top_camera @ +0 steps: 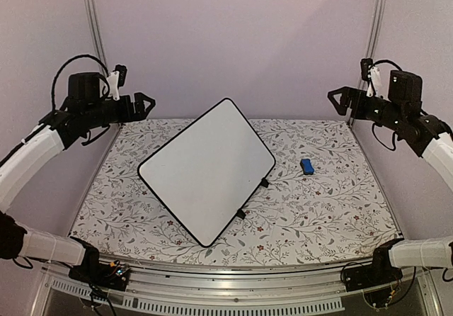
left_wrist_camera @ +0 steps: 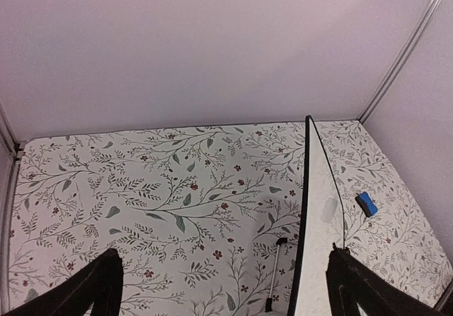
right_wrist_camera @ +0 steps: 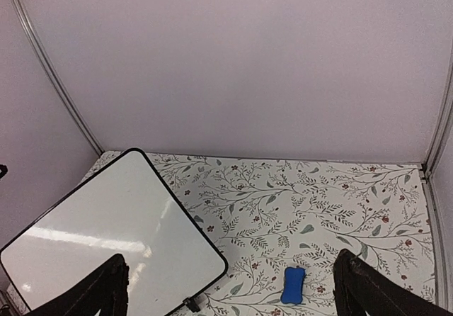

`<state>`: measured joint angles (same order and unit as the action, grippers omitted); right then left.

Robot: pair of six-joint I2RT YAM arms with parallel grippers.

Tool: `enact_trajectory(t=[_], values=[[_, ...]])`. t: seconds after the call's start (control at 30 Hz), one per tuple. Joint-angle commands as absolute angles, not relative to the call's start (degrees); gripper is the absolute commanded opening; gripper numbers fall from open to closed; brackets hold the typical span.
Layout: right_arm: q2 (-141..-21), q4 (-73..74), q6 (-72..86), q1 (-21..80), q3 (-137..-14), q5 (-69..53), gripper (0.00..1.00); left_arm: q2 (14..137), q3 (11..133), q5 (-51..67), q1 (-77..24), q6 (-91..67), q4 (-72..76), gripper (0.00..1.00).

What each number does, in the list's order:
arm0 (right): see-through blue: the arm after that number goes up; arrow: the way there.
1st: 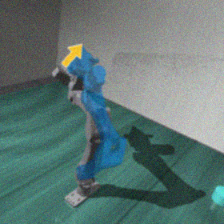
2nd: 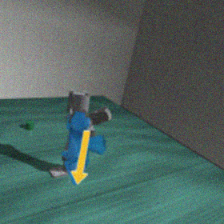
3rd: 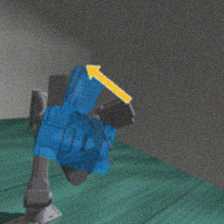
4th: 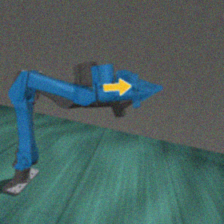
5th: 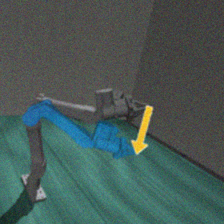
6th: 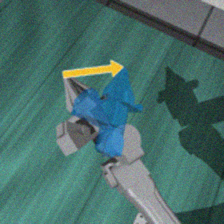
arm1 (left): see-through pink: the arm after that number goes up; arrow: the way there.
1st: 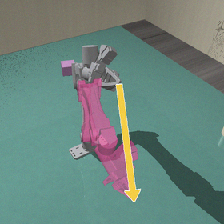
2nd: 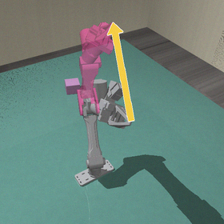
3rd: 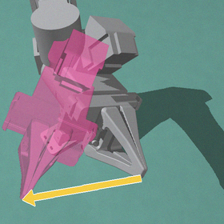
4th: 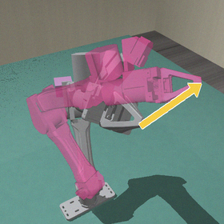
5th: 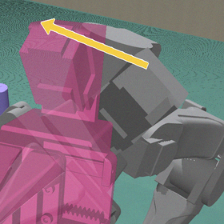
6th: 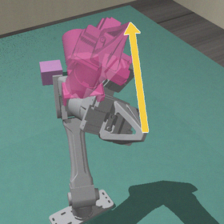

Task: Erase the whiteboard
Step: Reset both arms

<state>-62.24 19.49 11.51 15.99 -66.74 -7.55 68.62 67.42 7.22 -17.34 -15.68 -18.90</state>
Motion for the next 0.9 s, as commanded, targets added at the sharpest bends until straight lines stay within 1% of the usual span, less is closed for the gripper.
enact_trajectory(t=[0.0,0.17,0.3,0.53,0.73,0.87], values=[[-58.54,19.81,10.2,15.72,-67.96,-3.99,0.99,66.07,68.82,6.67,-17.33,-12.73,-21.49,1.0],[-54.78,18.14,10.86,15.69,-66.17,-4.34,0.99,65.4,71.13,4.35,-17.05,-11.75,-24.16,1.0],[-52.55,16.88,12.91,15.65,-64.01,-3.53,0.99,62.81,69.55,3.41,-16.96,-11.58,-25.11,1.0],[-54.15,20.96,12.82,15.64,-67.23,-2.03,0.99,57.63,63.3,4.71,-16.8,-11.8,-22.39,1.0],[-55.68,23.35,11.95,15.69,-67.65,-0.29,0.99,57.78,59.99,5.87,-16.87,-13.38,-19.33,1.0],[-55.51,24.22,11.28,15.65,-68.05,3.51,0.99,56.94,58.66,5.1,-16.78,-13.78,-17.5,1.0]])
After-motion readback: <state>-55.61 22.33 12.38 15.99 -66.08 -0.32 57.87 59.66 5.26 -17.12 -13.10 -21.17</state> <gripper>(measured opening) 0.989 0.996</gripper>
